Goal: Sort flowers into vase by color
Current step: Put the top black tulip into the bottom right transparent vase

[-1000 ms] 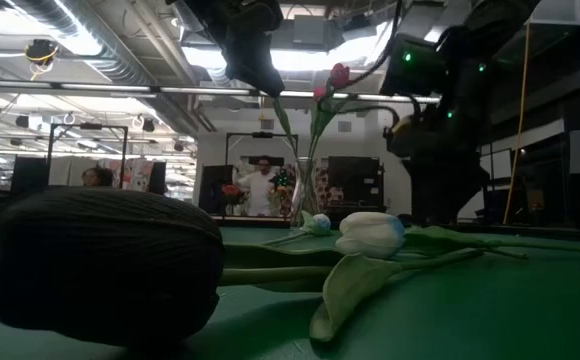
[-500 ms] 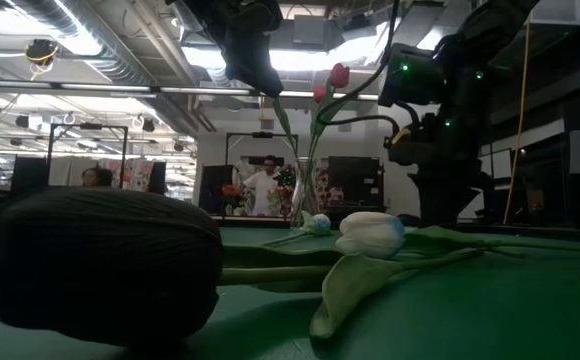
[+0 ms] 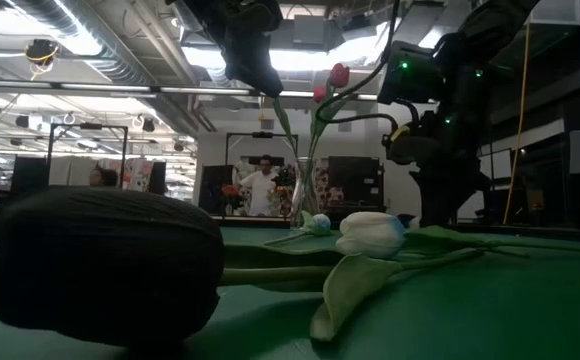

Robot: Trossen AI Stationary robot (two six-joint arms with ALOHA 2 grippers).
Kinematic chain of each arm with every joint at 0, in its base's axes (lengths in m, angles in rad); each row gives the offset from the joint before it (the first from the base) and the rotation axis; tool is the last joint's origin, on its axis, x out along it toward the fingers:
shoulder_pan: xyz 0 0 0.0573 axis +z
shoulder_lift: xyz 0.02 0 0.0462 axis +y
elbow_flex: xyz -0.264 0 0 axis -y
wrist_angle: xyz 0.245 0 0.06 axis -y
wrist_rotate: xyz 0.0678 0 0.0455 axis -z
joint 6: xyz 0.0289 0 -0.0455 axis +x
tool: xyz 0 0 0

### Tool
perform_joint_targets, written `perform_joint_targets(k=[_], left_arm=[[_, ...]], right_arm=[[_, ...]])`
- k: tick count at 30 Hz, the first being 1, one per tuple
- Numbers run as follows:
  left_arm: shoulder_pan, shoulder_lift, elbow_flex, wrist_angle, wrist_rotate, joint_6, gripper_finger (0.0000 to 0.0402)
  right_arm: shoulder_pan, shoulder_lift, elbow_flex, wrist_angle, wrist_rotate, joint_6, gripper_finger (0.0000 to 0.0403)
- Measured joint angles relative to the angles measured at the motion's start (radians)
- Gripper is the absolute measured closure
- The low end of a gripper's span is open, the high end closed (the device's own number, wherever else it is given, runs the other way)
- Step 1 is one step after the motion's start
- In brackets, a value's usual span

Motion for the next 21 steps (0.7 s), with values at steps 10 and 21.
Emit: perform_joint_targets(k=[10,21], left_arm=[[0.000,0.000,0.000,0.000,0.000,0.005,0.0258],[0.000,0.000,0.000,0.000,0.000,0.020,0.0258]], right_arm=[[0.013,0.000,0.000,0.002,-0.052,0.011,0.0214],[0.014,0.064,0.004,0.018,-0.003,0.140,0.0147]])
